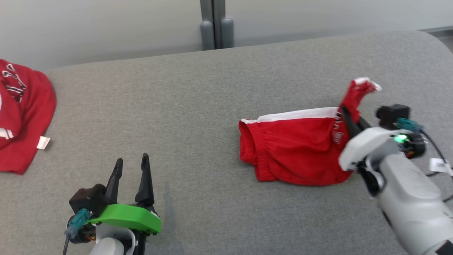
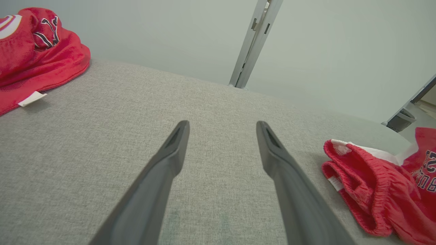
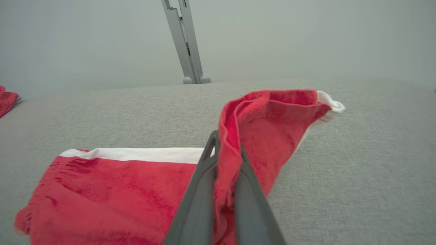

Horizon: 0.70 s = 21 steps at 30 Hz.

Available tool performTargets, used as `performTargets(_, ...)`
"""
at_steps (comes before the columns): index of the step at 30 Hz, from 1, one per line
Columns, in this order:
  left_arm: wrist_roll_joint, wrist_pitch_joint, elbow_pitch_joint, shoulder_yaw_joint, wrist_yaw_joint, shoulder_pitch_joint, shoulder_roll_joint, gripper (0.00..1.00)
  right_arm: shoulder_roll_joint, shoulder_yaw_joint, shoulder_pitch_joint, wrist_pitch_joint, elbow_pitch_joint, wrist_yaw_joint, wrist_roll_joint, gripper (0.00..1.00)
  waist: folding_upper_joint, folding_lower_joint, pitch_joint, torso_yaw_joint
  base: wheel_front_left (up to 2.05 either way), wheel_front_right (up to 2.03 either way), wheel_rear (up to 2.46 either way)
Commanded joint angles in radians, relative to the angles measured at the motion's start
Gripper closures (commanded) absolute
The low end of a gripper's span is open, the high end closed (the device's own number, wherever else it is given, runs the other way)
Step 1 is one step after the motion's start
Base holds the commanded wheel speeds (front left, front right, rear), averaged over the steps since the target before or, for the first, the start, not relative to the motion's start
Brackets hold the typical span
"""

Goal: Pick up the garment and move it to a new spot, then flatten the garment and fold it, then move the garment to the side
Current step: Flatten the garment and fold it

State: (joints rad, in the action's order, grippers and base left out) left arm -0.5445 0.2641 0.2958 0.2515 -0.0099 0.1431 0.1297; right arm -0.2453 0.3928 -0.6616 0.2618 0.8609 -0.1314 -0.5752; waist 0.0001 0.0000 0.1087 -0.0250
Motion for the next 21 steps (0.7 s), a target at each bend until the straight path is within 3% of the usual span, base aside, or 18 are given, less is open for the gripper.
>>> performTargets(1, 0.007, 0.000, 0.002, -0.007, -0.006, -0.014, -0.003, 0.00, 0.028, 0.016, -0.014, 0.004, -0.016, 0.002, 0.018, 1.00, -0.0001, 0.0000, -0.018, 0.024, 0.00, 0.00, 0.00)
performTargets(5, 0.013, 0.000, 0.006, -0.013, -0.010, -0.020, -0.011, 0.00, 0.111, 0.091, -0.028, -0.023, -0.060, 0.002, 0.052, 1.00, -0.0001, 0.0000, -0.026, 0.044, 0.00, 0.00, 0.00)
performTargets(9, 0.018, 0.000, 0.006, -0.017, -0.014, -0.019, -0.019, 0.00, 0.150, 0.186, -0.003, -0.066, -0.092, 0.002, 0.062, 1.00, -0.0001, 0.0000, -0.028, 0.065, 0.00, 0.00, 0.00)
performTargets(14, 0.024, 0.000, 0.005, -0.024, -0.022, -0.023, -0.028, 0.00, 0.141, 0.271, 0.024, -0.103, -0.098, 0.002, 0.073, 1.00, -0.0001, 0.0000, -0.027, 0.079, 0.00, 0.00, 0.00)
performTargets(21, 0.030, 0.000, 0.008, -0.037, -0.027, -0.035, -0.037, 0.00, 0.101, 0.289, 0.045, -0.118, -0.121, 0.002, 0.076, 1.00, -0.0001, 0.0000, -0.028, 0.068, 0.00, 0.00, 0.00)
